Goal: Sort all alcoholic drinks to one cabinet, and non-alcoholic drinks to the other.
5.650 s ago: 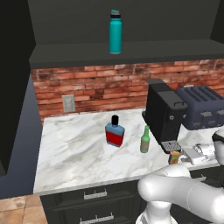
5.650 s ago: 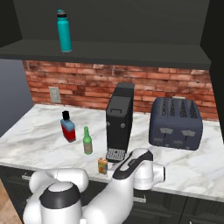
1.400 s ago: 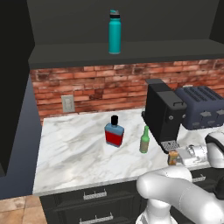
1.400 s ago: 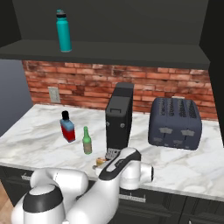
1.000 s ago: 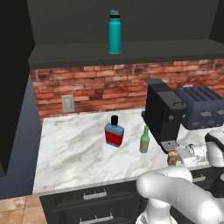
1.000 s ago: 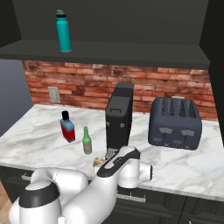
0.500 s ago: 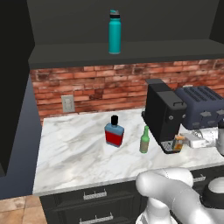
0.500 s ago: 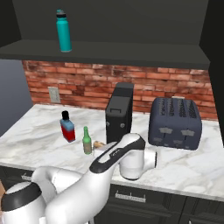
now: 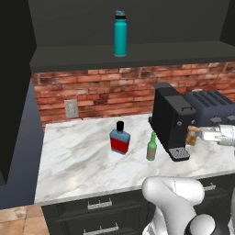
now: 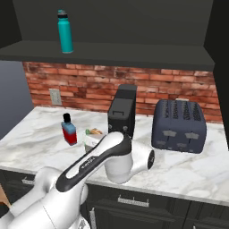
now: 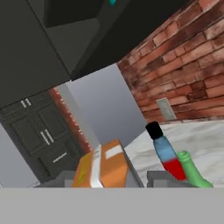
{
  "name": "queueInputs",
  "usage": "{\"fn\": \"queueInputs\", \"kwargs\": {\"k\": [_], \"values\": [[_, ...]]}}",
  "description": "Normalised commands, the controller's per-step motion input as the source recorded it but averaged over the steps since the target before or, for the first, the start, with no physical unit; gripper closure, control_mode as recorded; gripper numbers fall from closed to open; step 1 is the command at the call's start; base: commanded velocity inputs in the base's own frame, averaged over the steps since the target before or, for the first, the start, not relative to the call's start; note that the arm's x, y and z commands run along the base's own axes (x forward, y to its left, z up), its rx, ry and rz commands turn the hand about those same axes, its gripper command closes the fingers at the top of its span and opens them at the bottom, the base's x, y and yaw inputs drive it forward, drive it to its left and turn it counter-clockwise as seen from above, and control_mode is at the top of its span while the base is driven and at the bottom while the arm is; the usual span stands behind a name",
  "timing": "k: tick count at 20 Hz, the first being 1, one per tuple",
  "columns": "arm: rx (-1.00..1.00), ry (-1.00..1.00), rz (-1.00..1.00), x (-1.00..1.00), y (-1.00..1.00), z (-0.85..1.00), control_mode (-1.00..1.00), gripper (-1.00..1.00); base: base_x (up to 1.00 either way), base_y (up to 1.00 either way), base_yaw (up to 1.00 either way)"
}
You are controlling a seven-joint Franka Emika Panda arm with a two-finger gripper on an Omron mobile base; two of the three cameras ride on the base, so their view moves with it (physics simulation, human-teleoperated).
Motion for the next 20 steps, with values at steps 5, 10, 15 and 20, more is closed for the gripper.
{"fn": "queueInputs", "kwargs": {"k": [5,10,15,20], "values": [[-0.02,0.00,-0.33,-0.11,0.32,0.83,-1.00,1.00,0.00,0.00,0.00],[-0.03,0.00,-0.27,-0.02,0.32,0.89,-1.00,1.00,0.00,0.00,0.00],[-0.04,0.00,-0.16,0.00,0.08,0.99,-1.00,1.00,0.00,0.00,0.00],[-0.04,0.00,-0.11,0.00,0.00,0.84,-1.00,1.00,0.00,0.00,0.00]]}}
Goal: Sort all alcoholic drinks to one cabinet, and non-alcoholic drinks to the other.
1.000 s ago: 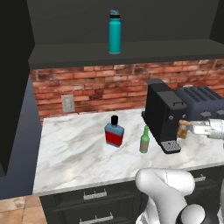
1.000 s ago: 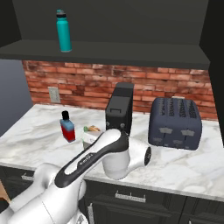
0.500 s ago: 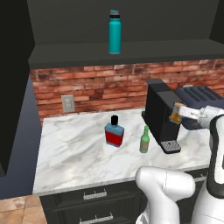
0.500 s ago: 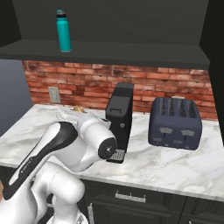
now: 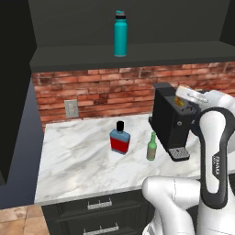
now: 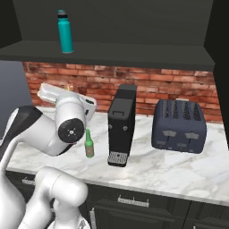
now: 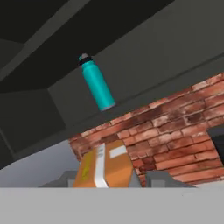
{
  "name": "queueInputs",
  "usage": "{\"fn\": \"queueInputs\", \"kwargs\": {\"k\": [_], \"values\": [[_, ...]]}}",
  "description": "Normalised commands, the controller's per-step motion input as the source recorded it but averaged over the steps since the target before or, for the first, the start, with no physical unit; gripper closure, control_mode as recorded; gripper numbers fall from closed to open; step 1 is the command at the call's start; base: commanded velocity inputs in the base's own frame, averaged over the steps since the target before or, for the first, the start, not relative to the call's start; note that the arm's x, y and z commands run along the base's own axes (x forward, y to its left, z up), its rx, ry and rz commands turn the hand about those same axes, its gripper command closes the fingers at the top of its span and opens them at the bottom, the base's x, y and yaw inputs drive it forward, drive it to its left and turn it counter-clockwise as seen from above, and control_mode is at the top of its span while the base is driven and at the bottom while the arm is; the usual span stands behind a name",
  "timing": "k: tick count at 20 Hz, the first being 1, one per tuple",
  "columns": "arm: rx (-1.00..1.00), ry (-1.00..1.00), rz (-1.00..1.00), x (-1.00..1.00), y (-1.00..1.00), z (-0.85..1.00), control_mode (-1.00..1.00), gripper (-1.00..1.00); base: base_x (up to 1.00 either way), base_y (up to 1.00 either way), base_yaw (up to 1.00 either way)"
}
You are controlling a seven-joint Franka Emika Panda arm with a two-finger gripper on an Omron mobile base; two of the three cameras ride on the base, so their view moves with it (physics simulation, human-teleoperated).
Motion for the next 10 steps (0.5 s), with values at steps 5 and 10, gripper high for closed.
{"fn": "queueInputs", "kwargs": {"k": [5,10], "values": [[-0.03,0.03,-0.06,0.00,0.00,0.64,-1.00,1.00,0.00,0.00,0.00],[0.00,0.03,-0.03,0.01,0.00,0.55,-1.00,1.00,0.00,0.00,0.00]]}}
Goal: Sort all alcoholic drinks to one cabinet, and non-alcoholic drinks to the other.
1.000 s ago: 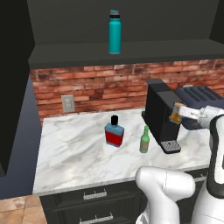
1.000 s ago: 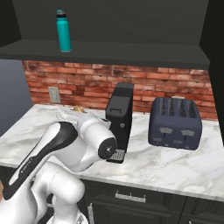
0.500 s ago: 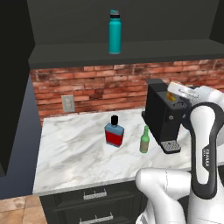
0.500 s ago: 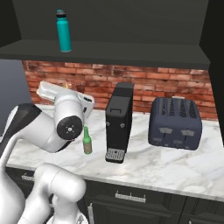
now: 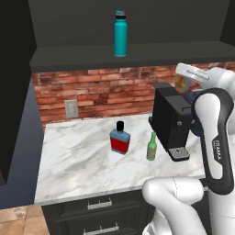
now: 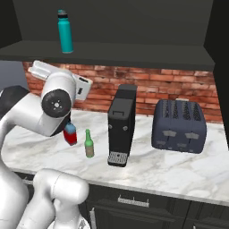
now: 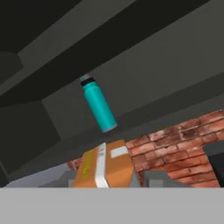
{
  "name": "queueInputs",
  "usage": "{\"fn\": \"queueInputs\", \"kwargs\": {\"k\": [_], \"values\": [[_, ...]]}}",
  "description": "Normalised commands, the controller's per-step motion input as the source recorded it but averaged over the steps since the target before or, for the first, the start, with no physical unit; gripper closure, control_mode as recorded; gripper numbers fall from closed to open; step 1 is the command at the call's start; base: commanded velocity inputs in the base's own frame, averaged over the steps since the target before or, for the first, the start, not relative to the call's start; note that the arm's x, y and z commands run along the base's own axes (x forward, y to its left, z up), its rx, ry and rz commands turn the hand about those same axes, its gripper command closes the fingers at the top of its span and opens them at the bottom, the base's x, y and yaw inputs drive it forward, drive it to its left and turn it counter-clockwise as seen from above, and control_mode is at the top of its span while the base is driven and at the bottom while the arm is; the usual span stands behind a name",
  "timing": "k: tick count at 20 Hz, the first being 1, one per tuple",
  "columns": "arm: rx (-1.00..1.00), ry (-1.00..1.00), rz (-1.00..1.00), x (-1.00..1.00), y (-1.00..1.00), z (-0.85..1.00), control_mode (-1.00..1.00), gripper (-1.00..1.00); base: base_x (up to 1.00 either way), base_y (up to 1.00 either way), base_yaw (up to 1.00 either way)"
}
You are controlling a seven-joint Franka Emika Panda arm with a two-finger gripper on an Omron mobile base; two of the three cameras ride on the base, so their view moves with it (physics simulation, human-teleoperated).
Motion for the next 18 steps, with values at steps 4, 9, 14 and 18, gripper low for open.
{"fn": "queueInputs", "kwargs": {"k": [4,9,14,18], "values": [[0.00,0.02,-0.01,0.16,0.00,0.53,-1.00,1.00,0.00,0.00,0.00],[0.00,0.00,-0.02,0.30,0.00,0.37,-1.00,1.00,0.00,0.00,0.00],[0.00,0.00,-0.04,0.41,0.00,0.14,-1.00,1.00,0.00,0.00,0.00],[0.00,0.00,-0.07,0.55,0.00,0.00,-1.00,1.00,0.00,0.00,0.00]]}}
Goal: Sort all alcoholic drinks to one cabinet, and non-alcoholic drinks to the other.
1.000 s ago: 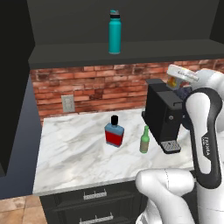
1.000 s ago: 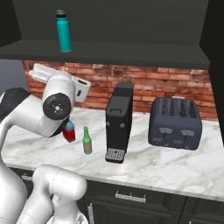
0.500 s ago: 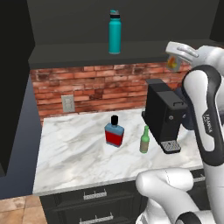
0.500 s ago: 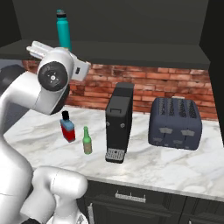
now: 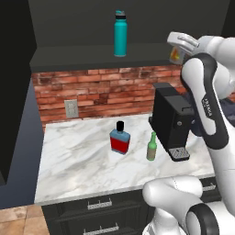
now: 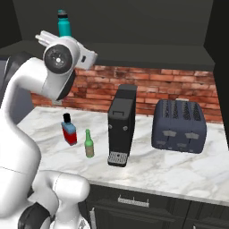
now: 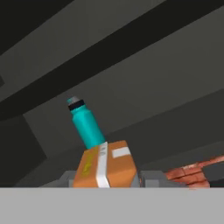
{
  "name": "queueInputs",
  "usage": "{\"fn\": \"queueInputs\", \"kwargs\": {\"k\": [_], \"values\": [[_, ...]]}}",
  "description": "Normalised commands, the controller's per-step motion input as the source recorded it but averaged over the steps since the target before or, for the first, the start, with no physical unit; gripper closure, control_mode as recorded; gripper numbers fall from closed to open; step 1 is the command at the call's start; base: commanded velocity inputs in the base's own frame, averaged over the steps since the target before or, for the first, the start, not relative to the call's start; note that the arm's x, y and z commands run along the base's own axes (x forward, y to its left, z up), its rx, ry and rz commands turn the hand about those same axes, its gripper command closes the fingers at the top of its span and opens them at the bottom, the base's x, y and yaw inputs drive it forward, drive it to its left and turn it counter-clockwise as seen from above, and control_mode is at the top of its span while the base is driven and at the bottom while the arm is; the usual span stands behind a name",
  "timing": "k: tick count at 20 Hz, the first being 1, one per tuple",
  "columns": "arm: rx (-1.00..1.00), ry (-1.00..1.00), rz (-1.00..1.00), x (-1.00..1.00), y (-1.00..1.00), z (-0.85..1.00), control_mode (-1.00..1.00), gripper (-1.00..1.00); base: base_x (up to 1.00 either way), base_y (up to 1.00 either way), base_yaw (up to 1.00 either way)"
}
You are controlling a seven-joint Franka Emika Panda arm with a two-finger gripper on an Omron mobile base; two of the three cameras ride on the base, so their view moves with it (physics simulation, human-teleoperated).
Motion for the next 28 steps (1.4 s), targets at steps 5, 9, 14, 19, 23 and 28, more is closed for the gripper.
{"fn": "queueInputs", "kwargs": {"k": [5,9,14,19,23,28], "values": [[-0.01,-0.02,-0.07,0.46,0.00,0.00,-1.00,1.00,0.00,0.00,0.00],[-0.02,-0.06,-0.07,0.38,-0.02,0.00,-1.00,1.00,0.00,0.00,0.00],[-0.01,-0.04,-0.05,0.35,-0.06,0.00,-1.00,1.00,0.00,0.00,0.00],[-0.04,0.00,-0.02,0.36,0.00,0.00,-1.00,1.00,0.00,0.00,0.00],[-0.05,0.00,-0.01,0.25,0.00,0.00,-1.00,1.00,0.00,0.00,0.00],[-0.06,0.00,-0.01,0.14,-0.05,0.00,-1.00,1.00,0.00,0.00,0.00]]}}
